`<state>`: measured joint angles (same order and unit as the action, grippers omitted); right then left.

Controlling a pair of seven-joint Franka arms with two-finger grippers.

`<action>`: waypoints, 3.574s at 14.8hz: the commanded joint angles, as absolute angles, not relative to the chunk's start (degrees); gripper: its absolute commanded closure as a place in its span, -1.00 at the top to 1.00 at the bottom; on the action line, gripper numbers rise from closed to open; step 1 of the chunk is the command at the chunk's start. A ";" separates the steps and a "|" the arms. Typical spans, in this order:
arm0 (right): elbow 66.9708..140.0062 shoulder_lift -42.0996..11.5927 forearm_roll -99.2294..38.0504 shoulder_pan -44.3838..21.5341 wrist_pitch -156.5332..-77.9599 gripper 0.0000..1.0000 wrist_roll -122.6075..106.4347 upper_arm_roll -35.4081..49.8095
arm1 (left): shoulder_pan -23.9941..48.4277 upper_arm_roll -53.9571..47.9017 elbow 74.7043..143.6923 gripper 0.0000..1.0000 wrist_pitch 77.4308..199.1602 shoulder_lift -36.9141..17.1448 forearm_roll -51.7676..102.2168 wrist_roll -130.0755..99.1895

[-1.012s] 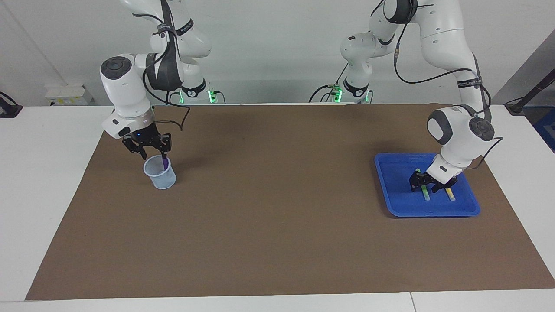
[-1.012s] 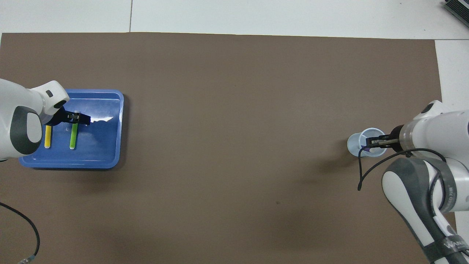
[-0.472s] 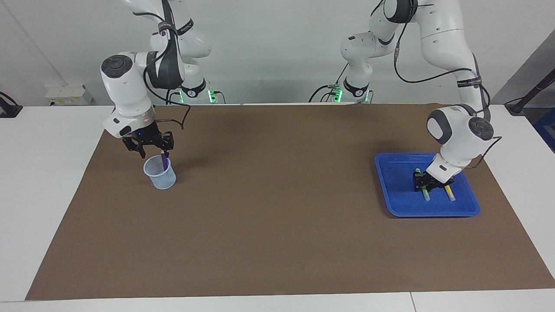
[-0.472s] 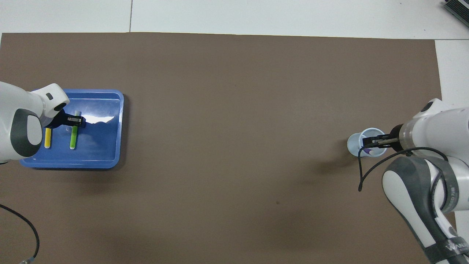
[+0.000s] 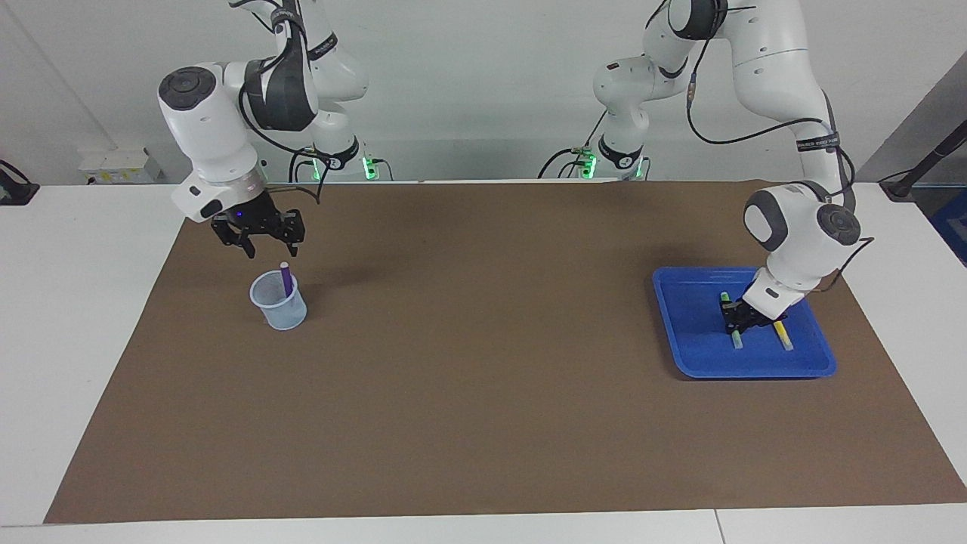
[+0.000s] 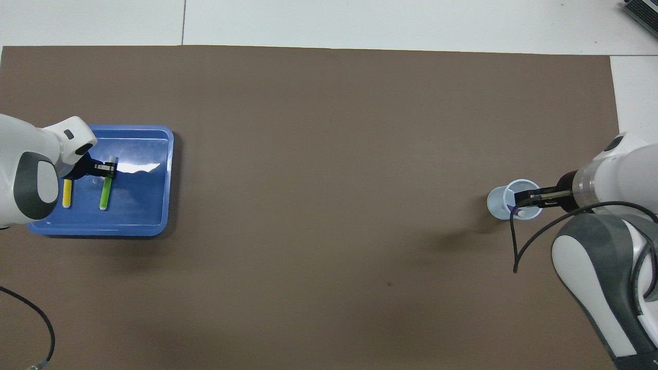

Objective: Transfer and insert pens with both arms
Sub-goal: 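Lift the green pen toward the right gripper while the right gripper approaches, then grasp the green pen with the right gripper and open the left gripper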

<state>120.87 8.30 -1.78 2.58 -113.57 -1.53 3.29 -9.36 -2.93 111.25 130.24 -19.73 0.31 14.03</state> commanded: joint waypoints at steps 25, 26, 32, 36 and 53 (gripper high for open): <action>123.05 10.81 -59.40 -8.07 -131.47 0.81 -10.37 12.04 | 20.46 -3.87 105.47 -1.00 111.43 -3.43 27.60 -76.35; 123.13 10.64 -60.37 -9.04 -132.88 0.82 -10.28 12.04 | 22.04 -3.87 105.38 -1.00 112.49 -2.91 27.60 -79.42; 123.05 8.44 -60.47 -13.26 -138.59 0.82 -10.11 12.13 | 27.42 -3.87 105.47 -1.00 120.14 -1.14 27.60 -90.52; 122.87 7.65 -60.47 -14.68 -140.19 0.67 -9.93 12.13 | 28.04 -3.95 105.56 -1.00 122.60 -1.14 27.60 -92.37; 122.87 7.65 -59.59 -14.59 -139.48 -1.00 -10.37 12.04 | 28.56 -4.57 106.17 -1.00 123.58 -0.88 27.51 -92.64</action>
<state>122.48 7.70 -59.50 -14.79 -139.41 -9.84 12.06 27.55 -5.15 104.93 123.02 -2.18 26.81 -91.87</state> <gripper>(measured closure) 0.784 0.833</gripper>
